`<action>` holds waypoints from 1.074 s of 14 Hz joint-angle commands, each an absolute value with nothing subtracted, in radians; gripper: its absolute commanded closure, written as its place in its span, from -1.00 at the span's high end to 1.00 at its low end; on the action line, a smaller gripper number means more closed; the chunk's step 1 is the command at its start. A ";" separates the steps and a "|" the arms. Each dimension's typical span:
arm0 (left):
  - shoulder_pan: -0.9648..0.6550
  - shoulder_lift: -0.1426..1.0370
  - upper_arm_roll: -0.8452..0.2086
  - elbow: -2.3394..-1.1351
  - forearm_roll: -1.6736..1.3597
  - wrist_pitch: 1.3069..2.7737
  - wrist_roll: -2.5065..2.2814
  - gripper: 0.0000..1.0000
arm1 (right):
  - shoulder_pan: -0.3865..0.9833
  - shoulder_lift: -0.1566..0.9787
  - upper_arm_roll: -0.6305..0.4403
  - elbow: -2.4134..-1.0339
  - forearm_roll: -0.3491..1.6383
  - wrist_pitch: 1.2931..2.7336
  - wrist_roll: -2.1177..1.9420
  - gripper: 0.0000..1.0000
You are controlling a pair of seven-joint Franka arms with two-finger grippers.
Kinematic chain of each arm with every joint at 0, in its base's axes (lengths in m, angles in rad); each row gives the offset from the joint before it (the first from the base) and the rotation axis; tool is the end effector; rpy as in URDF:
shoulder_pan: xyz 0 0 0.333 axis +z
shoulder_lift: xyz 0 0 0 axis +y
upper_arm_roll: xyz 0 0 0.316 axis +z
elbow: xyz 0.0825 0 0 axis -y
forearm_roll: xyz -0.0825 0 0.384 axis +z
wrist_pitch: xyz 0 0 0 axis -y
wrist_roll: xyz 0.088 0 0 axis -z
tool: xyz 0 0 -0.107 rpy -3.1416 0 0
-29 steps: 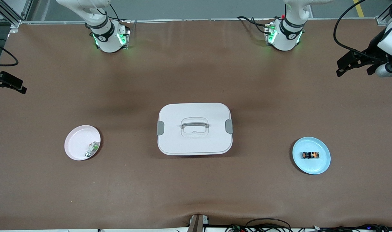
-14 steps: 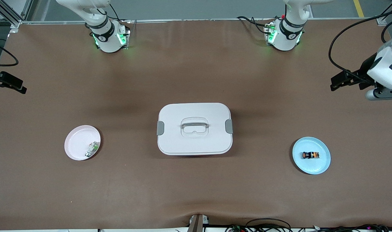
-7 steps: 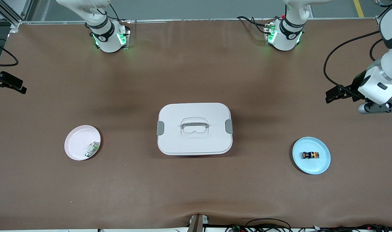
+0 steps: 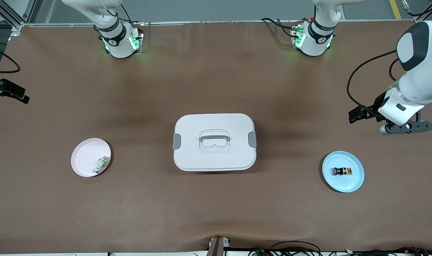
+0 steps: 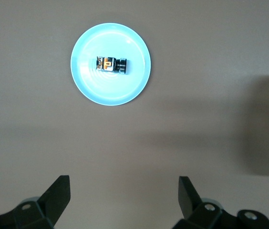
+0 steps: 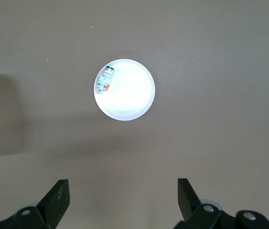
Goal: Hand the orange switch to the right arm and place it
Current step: 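Move the left gripper down over the orange switch on the blue plate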
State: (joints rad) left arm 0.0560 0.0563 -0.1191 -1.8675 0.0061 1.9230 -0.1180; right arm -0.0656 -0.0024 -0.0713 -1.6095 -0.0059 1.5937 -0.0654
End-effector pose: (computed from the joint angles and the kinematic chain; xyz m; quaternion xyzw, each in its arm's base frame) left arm 0.5758 -0.0348 0.4817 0.9996 0.0265 -0.0002 0.0005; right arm 0.5498 -0.0764 0.6095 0.9993 -0.0357 -0.0070 0.0022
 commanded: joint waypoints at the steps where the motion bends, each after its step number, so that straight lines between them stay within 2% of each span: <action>1: 0.057 0.051 -0.120 -1.940 0.023 2.002 -0.126 1.00 | -0.061 -0.008 -0.069 -1.609 -0.009 1.594 -0.049 1.00; 6: 0.057 0.116 -0.120 -1.947 0.023 2.055 -0.138 1.00 | -0.060 -0.008 -0.069 -1.609 -0.009 1.594 -0.049 1.00; 15: 0.055 0.285 -0.120 -1.948 0.025 2.265 -0.152 1.00 | -0.060 -0.008 -0.067 -1.609 -0.009 1.594 -0.049 1.00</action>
